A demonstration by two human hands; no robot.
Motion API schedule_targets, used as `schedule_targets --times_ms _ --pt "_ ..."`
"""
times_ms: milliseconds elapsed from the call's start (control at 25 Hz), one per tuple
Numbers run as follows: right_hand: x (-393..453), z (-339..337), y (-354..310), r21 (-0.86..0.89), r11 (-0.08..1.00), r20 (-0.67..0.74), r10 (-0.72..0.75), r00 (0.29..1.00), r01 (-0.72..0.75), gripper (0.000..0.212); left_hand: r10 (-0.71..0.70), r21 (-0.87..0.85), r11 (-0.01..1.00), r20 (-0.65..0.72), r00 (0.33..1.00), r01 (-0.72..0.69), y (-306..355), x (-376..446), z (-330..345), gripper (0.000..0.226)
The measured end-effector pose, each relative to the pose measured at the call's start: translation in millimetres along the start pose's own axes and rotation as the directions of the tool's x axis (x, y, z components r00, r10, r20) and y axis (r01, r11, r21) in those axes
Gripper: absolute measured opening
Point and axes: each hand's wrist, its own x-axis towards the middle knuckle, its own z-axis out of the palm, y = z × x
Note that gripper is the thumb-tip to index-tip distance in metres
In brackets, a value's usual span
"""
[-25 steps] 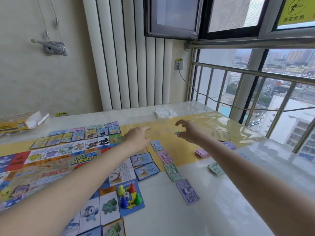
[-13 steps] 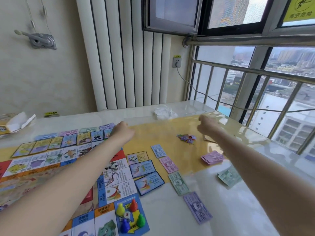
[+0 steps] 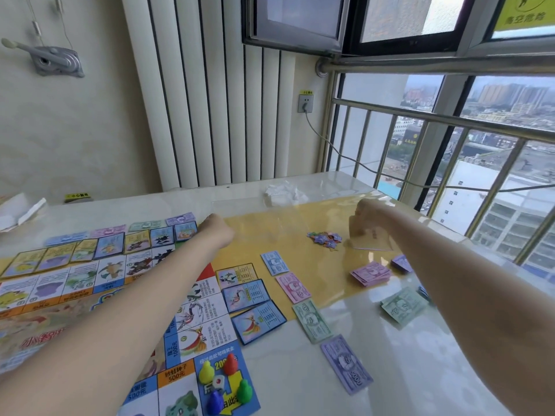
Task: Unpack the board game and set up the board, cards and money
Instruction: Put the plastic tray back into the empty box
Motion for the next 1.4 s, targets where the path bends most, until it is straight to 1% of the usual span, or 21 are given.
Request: schedule_targets --times_ms 40,80,200,280,440,520,600,680,720,800,880,960,1000,1080,1120,1160,1200,1240,1280,1320,1400 --pt "-3 -1 -4 0.009 1.000 -0.067 -0.012 0.998 0.013 0.014 -0.008 -0.057 0.998 -0.014 1.000 0.008 -1 0 0 0.048" --pt "-4 -5 -8 0.023 0.999 -0.133 -0.021 0.991 0.024 0.011 -0.014 -0.139 0.990 -0.023 1.000 0.010 -1 1 0 0.050" --pt "-13 -39 -27 0.056 0.997 -0.345 -0.030 0.938 0.052 0.017 -0.030 -0.396 0.918 -0.069 0.997 0.001 -2 4 -3 0.053" --pt "-27 -69 -50 0.127 0.976 -0.442 -0.102 0.891 0.175 0.019 -0.064 -0.525 0.851 -0.096 0.993 0.004 -3 5 -9 0.054" --pt "-73 -101 -121 0.184 0.839 -0.315 -0.443 0.839 0.512 0.040 -0.108 -0.760 0.649 -0.045 0.993 0.036 -1 -10 -35 0.060" --pt "-85 -94 -155 0.141 0.798 -0.231 -0.550 0.803 0.586 0.043 -0.092 -0.830 0.557 -0.020 0.996 0.035 -1 -28 -55 0.056" --pt "-88 -83 -185 0.072 0.774 -0.220 -0.603 0.767 0.629 0.046 -0.102 -0.863 0.503 -0.014 0.995 0.039 -8 -48 -79 0.052" --pt "-95 -76 -210 -0.037 0.753 -0.350 -0.626 0.697 0.657 0.048 -0.137 -0.876 0.482 -0.042 0.990 0.029 -25 -62 -101 0.052" --pt "-101 -75 -220 -0.015 0.727 -0.461 -0.615 0.640 0.687 0.045 -0.160 -0.874 0.485 -0.067 0.985 0.019 -36 -67 -112 0.052" --pt "-124 -74 -240 0.173 0.611 -0.663 -0.508 0.550 0.772 0.033 -0.229 -0.869 0.494 -0.128 0.965 0.002 -58 -76 -135 0.050" --pt "-151 -69 -253 0.380 0.473 -0.714 -0.397 0.577 0.795 0.023 -0.306 -0.869 0.495 -0.195 0.932 -0.019 -79 -84 -156 0.047" --pt "-172 -56 -261 0.587 0.359 -0.618 -0.380 0.688 0.726 0.017 -0.369 -0.866 0.498 -0.261 0.892 -0.047 -94 -92 -175 0.047" --pt "-181 -48 -265 0.699 0.312 -0.524 -0.389 0.758 0.643 0.015 -0.391 -0.862 0.504 -0.289 0.874 -0.059 -101 -95 -184 0.047" --pt "-194 -37 -273 0.920 0.172 -0.246 -0.447 0.860 0.352 0.017 -0.415 -0.859 0.507 -0.322 0.851 -0.077 -111 -98 -202 0.048" --pt "-198 -35 -281 0.989 0.062 -0.081 -0.513 0.855 0.131 0.029 -0.421 -0.855 0.512 -0.338 0.842 -0.087 -115 -99 -209 0.050" --pt "-200 -34 -292 0.994 -0.053 0.047 -0.599 0.800 -0.098 0.046 -0.426 -0.849 0.518 -0.356 0.832 -0.098 -119 -100 -215 0.050" --pt "-202 -33 -304 0.952 -0.152 0.103 -0.660 0.744 -0.266 0.060 -0.429 -0.845 0.523 -0.369 0.824 -0.107 -123 -101 -219 0.050" --pt "-205 -33 -320 0.902 -0.232 0.116 -0.681 0.723 -0.363 0.071 -0.429 -0.842 0.527 -0.382 0.819 -0.116 -127 -102 -223 0.050" --pt "-208 -34 -339 0.857 -0.305 0.117 -0.671 0.732 -0.417 0.077 -0.427 -0.834 0.538 -0.396 0.813 -0.124 -131 -102 -226 0.050" --pt "-212 -33 -358 0.815 -0.368 0.126 -0.641 0.757 -0.447 0.076 -0.426 -0.824 0.553 -0.405 0.809 -0.121 -137 -100 -229 0.049" --pt "-215 -30 -398 0.755 -0.444 0.164 -0.584 0.795 -0.482 0.057 -0.408 -0.805 0.584 -0.399 0.821 -0.102 -150 -94 -236 0.047"
